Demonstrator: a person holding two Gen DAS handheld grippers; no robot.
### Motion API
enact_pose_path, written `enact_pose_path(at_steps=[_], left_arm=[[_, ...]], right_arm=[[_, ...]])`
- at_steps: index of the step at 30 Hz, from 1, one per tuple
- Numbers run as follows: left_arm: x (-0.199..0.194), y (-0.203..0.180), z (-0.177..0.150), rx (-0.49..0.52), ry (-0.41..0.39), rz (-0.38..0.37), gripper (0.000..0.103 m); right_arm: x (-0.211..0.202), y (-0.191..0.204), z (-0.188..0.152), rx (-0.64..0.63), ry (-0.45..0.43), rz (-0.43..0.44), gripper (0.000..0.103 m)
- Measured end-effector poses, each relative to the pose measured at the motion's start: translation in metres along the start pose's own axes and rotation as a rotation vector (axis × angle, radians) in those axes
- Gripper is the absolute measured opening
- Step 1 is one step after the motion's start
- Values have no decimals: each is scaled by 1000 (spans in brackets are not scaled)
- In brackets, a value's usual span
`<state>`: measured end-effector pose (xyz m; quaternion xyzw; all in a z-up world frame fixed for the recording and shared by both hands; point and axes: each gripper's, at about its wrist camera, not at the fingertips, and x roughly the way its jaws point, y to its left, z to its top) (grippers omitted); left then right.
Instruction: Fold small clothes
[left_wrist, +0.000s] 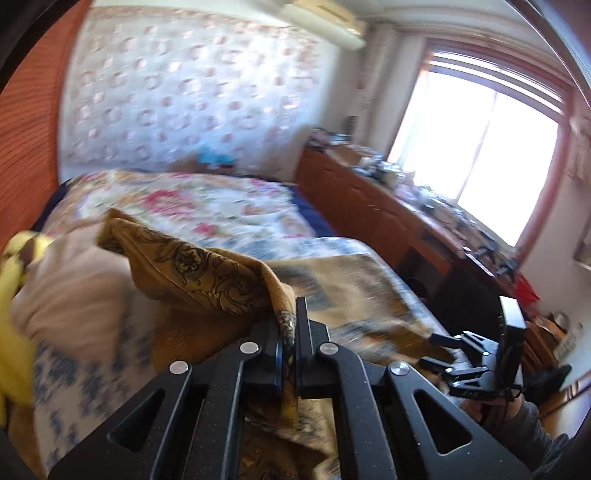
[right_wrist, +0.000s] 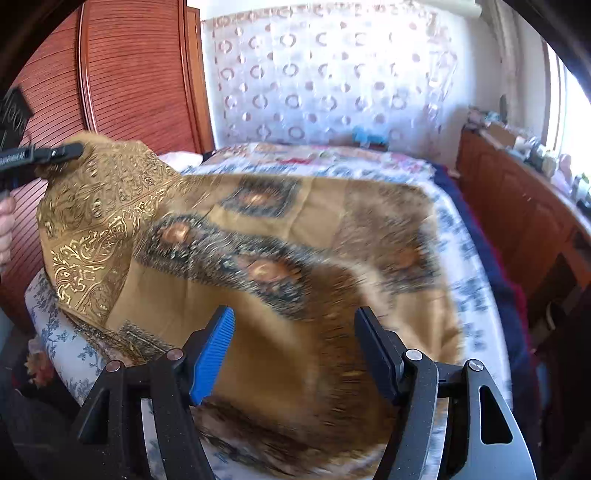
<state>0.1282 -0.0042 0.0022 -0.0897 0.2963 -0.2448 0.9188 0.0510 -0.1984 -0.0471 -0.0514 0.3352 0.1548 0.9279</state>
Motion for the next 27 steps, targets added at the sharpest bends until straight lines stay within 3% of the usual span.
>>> enact_pose_path(at_steps=[8, 13, 16, 17, 20, 22, 24, 27], left_arm=[[37, -88, 30, 157, 43, -158, 5], [49, -125, 31, 218, 78, -206, 5], [62, -131, 25, 232, 120, -189, 6], [67, -131, 24, 236, 134, -185, 10], [72, -128, 20, 238, 145, -185, 44], [71, -129, 18, 241, 150, -186, 47], [63, -126, 18, 241, 138, -173, 61], [50, -115, 13, 232, 102, -148, 72]], right_arm=[[-40, -33, -4, 61, -66, -86, 70], [-57, -48, -12, 104, -86, -107, 69], [-57, -51, -17, 119, -76, -103, 69], [-57, -50, -18, 119, -73, -102, 69], [-54, -48, -18, 112, -67, -96, 69], [-56, -50, -15, 112, -68, -87, 69], [-57, -48, -13, 109, -66, -77, 69], [-55, -46, -8, 92, -67, -59, 69]])
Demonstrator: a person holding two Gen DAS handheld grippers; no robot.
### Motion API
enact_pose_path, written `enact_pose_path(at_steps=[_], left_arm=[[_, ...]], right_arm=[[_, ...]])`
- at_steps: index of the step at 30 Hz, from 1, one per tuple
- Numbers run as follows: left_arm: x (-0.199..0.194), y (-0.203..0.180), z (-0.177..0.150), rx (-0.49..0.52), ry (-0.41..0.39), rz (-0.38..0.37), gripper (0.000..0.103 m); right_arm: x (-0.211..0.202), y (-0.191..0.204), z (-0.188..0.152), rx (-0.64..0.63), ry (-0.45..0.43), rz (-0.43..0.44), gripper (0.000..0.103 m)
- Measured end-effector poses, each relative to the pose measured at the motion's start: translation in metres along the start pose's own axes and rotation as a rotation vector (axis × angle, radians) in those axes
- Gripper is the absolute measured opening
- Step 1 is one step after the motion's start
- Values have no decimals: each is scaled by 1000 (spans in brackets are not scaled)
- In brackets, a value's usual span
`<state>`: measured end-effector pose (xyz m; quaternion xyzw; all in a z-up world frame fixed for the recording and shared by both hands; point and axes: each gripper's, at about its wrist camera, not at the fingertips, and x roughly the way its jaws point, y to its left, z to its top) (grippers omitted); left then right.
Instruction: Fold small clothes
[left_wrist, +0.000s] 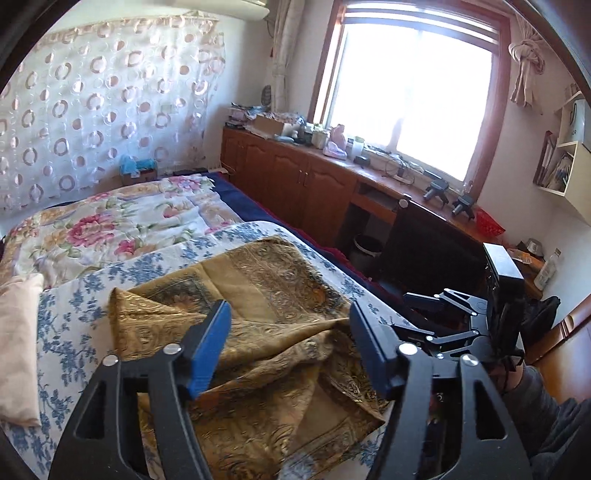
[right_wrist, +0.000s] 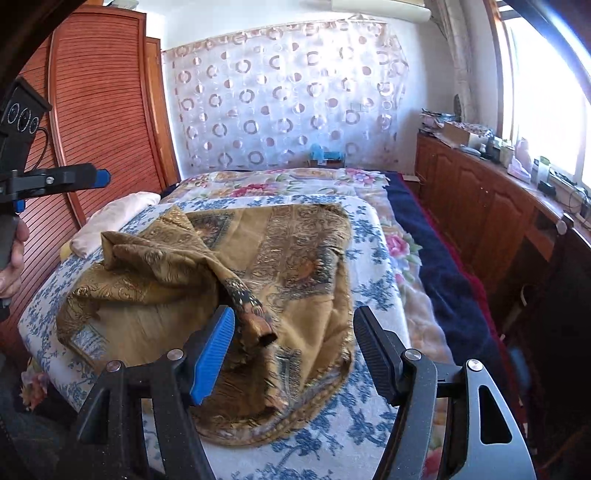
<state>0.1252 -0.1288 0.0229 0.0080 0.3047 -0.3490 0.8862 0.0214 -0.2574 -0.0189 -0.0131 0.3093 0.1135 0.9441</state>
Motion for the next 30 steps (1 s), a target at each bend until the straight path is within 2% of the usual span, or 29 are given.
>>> enact_pose_path(at_steps=[2, 7, 17, 22, 27, 30], left_arm=[[-8, 9, -7, -17, -8, 19, 73], [-32, 35, -31, -61, -29, 126, 73], [-65, 81, -72, -123, -39, 321, 73], [-71, 92, -79, -139, -88, 371, 73], [-72, 100, -83, -153, -113, 392, 73], [-71, 107, -87, -179, -109, 391, 73]], right_arm=[[4, 3, 2, -11, -3, 11, 69], [13, 17, 11, -45, -11, 59, 69], [34, 67, 41, -178, -13, 170, 69], [61, 104, 61, -286, 35, 234, 69], [92, 129, 72, -370, 128, 317, 69], [114, 139, 76, -409, 190, 317, 69]])
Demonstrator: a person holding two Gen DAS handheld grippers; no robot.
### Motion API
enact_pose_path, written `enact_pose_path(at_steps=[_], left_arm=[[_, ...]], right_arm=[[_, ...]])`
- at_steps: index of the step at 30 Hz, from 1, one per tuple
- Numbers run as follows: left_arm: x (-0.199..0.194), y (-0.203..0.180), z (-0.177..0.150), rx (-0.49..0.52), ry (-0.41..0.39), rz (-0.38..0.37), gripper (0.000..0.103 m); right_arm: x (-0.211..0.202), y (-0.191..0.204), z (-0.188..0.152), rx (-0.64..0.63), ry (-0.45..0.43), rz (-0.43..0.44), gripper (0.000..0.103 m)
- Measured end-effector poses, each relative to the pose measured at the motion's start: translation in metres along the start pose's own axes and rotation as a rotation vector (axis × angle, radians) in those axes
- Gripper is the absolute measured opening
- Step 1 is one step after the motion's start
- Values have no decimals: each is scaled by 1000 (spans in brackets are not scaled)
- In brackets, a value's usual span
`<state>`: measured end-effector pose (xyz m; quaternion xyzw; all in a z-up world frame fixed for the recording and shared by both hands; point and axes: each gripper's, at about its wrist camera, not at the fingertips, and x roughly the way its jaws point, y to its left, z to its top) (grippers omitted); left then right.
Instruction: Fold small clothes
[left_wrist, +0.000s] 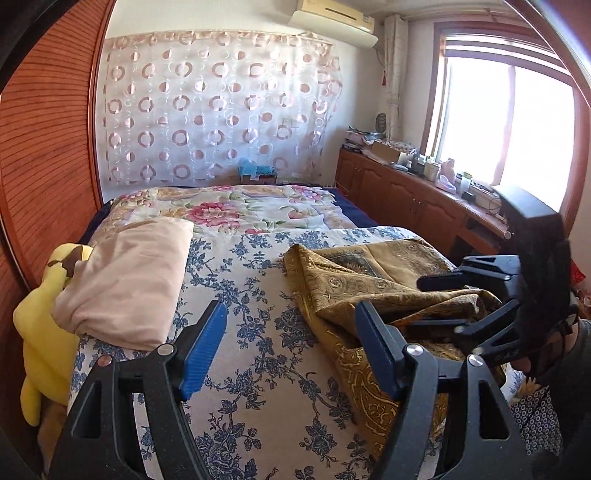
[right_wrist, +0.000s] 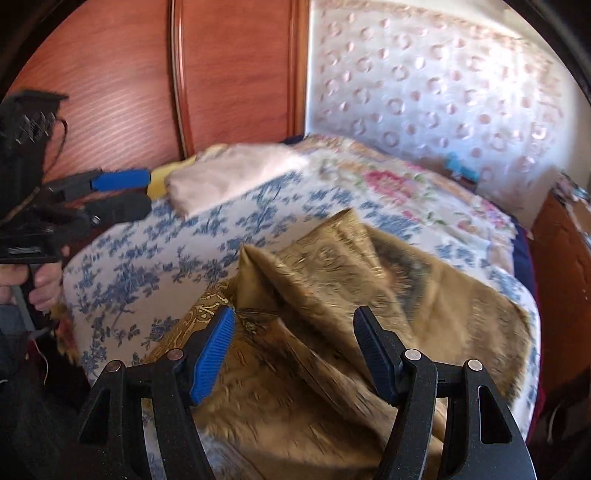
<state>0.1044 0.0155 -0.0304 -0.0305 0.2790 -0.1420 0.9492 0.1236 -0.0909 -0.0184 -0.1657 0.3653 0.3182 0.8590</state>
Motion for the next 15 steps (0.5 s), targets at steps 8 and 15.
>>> enact_pose_path(at_steps=[8, 15], left_arm=[[6, 10, -6, -27, 25, -6, 73], [15, 2, -12, -20, 47, -20, 73]], right_arm=[[41, -8, 11, -85, 112, -93, 69], [44, -33, 16, 34, 42, -88, 5]])
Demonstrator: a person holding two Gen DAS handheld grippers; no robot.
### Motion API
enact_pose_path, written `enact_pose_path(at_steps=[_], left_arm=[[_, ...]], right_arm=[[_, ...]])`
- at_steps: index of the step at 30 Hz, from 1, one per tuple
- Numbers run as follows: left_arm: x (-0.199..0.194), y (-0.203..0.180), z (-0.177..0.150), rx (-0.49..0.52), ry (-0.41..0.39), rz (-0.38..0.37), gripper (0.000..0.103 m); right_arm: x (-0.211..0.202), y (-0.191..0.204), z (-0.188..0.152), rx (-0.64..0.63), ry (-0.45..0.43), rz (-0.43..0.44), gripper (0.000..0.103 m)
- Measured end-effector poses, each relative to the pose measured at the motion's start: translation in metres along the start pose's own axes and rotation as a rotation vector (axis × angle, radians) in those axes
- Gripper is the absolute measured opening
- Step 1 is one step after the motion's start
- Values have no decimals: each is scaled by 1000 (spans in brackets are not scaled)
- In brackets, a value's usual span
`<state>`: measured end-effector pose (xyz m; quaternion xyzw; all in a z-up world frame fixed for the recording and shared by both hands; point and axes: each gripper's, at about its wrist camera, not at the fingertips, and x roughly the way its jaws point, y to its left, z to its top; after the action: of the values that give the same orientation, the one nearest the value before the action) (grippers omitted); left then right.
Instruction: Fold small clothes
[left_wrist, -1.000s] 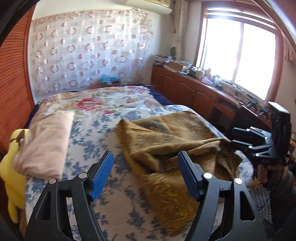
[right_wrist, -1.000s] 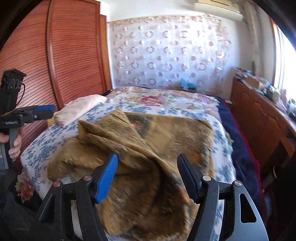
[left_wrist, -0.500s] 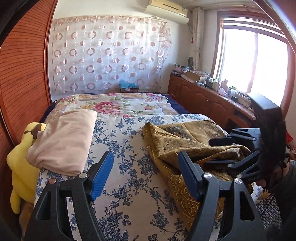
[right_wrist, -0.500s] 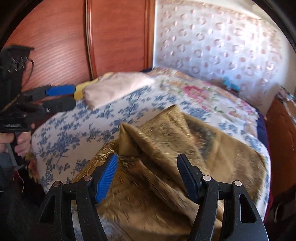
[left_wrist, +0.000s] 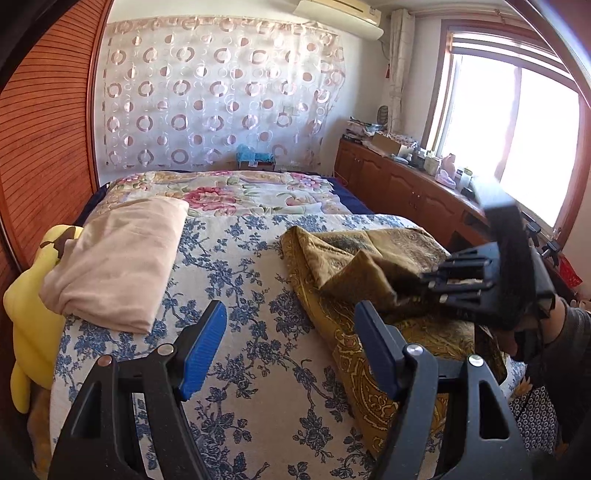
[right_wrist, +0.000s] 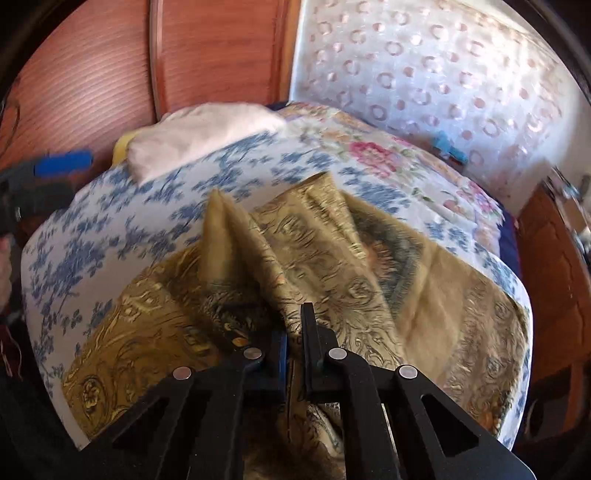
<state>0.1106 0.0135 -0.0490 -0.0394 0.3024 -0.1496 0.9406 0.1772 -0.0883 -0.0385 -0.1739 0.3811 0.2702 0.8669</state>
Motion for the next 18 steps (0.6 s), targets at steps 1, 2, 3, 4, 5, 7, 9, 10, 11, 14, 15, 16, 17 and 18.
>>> enact_pose_path(at_steps=[1, 2, 3, 4, 5, 7, 9, 10, 11, 14, 15, 16, 17, 18], left_arm=[[3, -3, -2, 7, 7, -2, 73], [4, -5, -3, 11, 12, -5, 73], [7, -8, -4, 18, 19, -12, 73], [8, -10, -5, 21, 23, -16, 73], [9, -13, -6, 25, 27, -18, 73], [11, -18, -8, 34, 32, -28, 73], [12, -22, -8, 42, 36, -34, 73], [13, -23, -7, 44, 38, -35, 73], [13, -24, -8, 45, 39, -37, 73], [15, -28, -10, 50, 46, -43, 73], [15, -29, -10, 54, 49, -44, 73], [16, -31, -11, 56, 51, -45, 73], [16, -31, -12, 59, 53, -46, 73], [17, -32, -13, 59, 55, -47, 73]], right_arm=[[-4, -6, 0, 19, -26, -14, 5], [-9, -16, 1, 46, -53, -33, 5], [-17, -25, 1, 74, -77, -44, 5], [-23, -38, 3, 104, -97, -56, 5], [-28, -53, 5, 132, -112, -77, 5], [-33, -85, 9, 192, -122, -122, 5], [-31, -117, 10, 269, -108, -169, 5], [-28, -138, 9, 330, -95, -202, 5], [-26, -152, 7, 373, -83, -227, 5], [-13, -182, 1, 450, -11, -282, 23], [-14, -186, -4, 465, -14, -289, 24], [-17, -187, -7, 471, -22, -284, 24], [-18, -182, -9, 466, -33, -270, 24], [-22, -173, -12, 456, -39, -258, 24]])
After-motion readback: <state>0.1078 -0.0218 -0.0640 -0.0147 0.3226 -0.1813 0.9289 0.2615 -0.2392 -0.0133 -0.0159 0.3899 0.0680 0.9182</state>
